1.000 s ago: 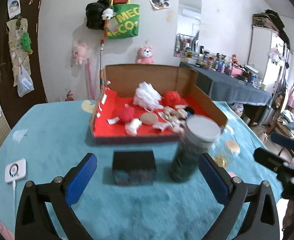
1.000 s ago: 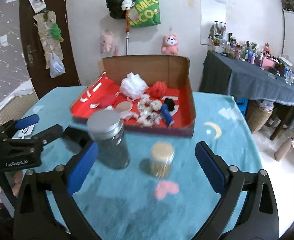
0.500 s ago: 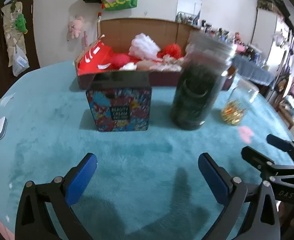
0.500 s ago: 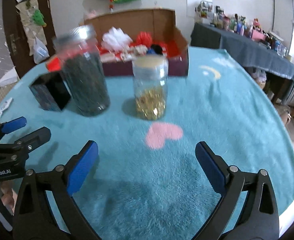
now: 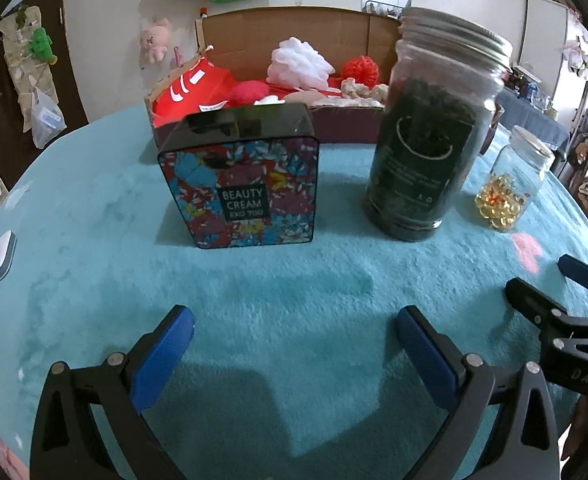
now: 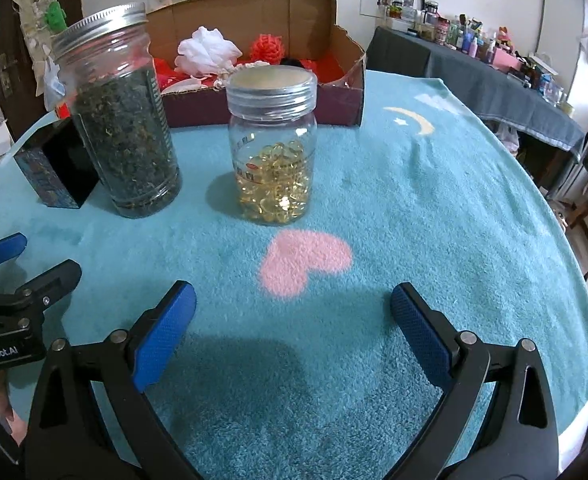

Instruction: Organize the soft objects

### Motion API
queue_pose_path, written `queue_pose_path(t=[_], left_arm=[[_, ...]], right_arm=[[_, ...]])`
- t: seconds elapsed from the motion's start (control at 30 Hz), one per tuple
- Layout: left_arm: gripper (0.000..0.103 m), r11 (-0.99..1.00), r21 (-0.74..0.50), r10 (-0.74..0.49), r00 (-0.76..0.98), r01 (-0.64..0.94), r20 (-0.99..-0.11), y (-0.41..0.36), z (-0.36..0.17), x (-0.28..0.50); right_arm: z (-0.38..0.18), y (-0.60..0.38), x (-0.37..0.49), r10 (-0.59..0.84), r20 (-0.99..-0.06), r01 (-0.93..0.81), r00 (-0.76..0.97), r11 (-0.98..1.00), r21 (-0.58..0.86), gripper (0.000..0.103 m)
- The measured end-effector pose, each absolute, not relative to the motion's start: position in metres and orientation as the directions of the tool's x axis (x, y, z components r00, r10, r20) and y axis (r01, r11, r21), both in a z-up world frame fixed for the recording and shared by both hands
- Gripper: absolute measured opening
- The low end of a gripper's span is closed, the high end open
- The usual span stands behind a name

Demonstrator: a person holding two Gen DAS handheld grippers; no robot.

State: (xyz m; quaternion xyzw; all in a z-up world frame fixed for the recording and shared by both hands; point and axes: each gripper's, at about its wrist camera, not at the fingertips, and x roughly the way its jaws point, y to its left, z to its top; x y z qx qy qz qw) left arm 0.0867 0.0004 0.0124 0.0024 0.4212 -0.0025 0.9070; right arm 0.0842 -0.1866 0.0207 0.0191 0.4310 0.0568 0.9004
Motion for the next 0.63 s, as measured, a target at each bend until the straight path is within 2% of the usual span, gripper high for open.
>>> queue_pose_path(t=[0.63], left_arm=[[0.103, 1.000, -0.014, -0.004, 0.645, -0.012, -0.764, 0.0023, 0.0121, 0.0872]], right_arm=[[0.0193, -0.1870, 0.0832, 0.119, -0.773, -0.077, 0.624, 0.993, 0.091, 0.101]])
